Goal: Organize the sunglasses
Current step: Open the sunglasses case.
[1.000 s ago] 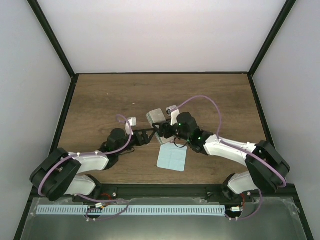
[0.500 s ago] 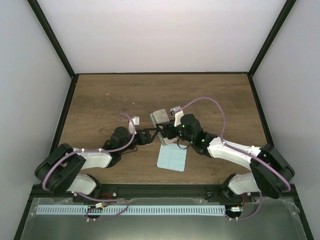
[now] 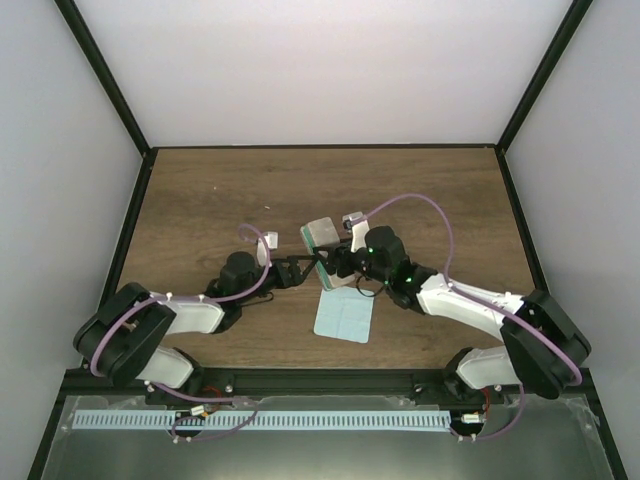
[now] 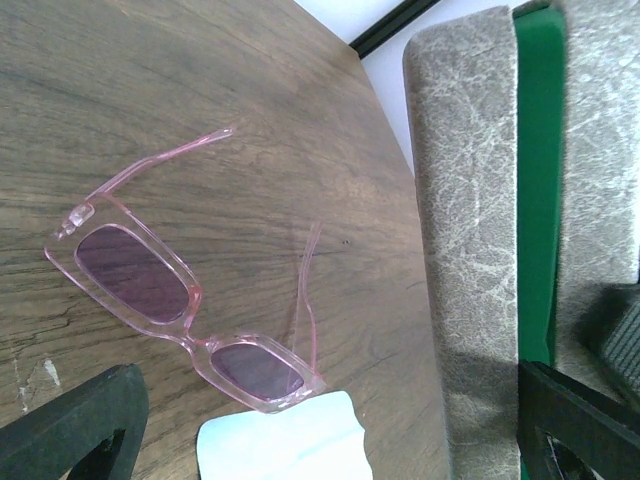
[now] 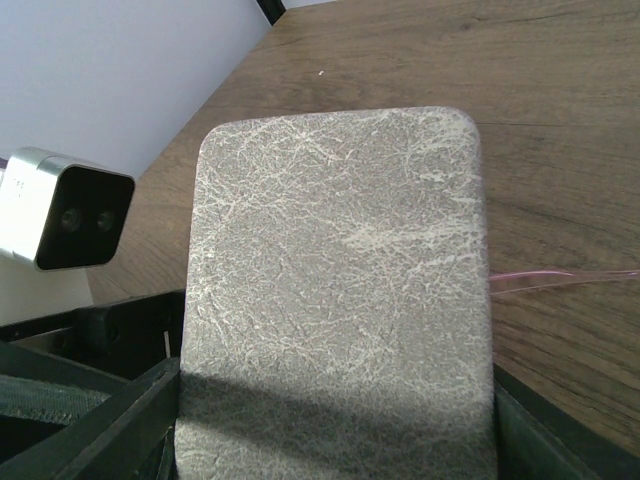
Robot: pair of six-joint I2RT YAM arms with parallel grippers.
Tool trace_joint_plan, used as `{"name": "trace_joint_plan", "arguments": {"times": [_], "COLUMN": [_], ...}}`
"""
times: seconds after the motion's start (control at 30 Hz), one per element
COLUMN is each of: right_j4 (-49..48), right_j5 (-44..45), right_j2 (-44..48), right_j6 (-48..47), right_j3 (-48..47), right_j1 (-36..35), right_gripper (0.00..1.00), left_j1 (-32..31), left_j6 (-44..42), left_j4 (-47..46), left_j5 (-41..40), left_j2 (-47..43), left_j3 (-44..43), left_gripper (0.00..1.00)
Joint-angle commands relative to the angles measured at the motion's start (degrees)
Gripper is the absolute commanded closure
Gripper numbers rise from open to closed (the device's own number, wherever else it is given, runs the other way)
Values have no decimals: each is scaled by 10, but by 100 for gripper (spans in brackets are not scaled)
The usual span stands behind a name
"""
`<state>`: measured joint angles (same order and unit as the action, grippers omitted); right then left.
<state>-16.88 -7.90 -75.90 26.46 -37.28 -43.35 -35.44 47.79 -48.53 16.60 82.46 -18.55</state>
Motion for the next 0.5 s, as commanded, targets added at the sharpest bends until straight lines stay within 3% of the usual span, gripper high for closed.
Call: {"name": "trace_joint_plan", "arguments": {"times": [0.0,0.47], "right_j4": [-81,-103], "right_j5": [-113,-164], "right_j2": [57,71], "right_j6": [21,29], "right_j3": [-11,1], "right_j1": [-6,5], "right_gripper": [51,52], "left_j1": [39,61], "left_j6": [6,16], "left_j4": [75,69], "left_j5": [-91,-70], "left_j2": [31,36], "left_j3": [16,20], "left_gripper": [0,0]}}
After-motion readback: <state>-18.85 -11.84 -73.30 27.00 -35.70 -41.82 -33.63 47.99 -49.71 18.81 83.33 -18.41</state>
